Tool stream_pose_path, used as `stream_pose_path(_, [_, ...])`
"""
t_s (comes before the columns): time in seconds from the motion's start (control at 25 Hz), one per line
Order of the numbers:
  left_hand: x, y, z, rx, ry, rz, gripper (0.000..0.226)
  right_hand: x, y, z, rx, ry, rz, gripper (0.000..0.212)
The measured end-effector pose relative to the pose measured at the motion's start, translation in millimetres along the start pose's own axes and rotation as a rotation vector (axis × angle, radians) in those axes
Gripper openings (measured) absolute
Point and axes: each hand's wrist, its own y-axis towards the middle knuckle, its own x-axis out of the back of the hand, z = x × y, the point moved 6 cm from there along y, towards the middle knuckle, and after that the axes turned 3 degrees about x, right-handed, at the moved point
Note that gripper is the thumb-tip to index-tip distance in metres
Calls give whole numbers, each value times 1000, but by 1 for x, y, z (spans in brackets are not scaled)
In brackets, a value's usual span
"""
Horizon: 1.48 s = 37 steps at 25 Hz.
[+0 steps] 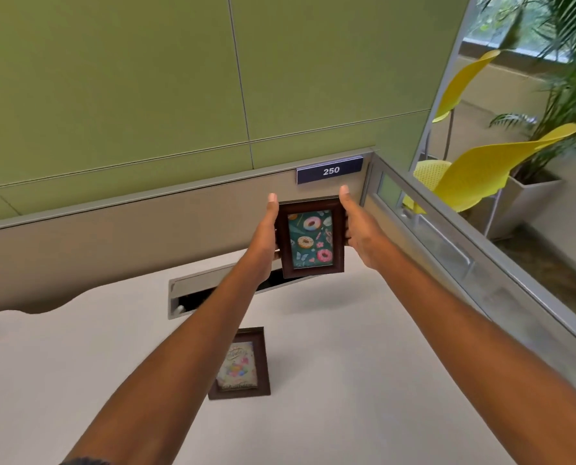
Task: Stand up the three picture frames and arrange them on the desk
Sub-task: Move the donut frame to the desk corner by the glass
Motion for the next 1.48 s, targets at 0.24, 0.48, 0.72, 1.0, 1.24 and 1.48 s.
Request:
stream_pose_path(0.24, [-87, 59, 28, 86, 42, 96, 87, 91, 34, -42, -10, 49, -137, 67])
stream_pose_path(0.48, [-134, 117, 58, 173, 112, 110, 89, 144, 77, -96, -65, 120, -224, 66])
stream_pose_path(0.72, [-148, 168, 77, 199, 118, 83, 88, 159, 123, -123, -98, 166, -246, 60])
stream_pose_path(1.0, [-149, 223, 82, 195, 115, 93, 88, 160, 177, -142, -111, 190, -227, 62])
stream_pose_path(1.24, [-154, 247, 90, 223, 118, 85, 83, 164, 202, -152, -113, 223, -227, 66])
stream_pose_path(1.48, [-152, 253, 92, 237, 124, 87, 84, 161, 207, -153, -140, 193, -219, 72])
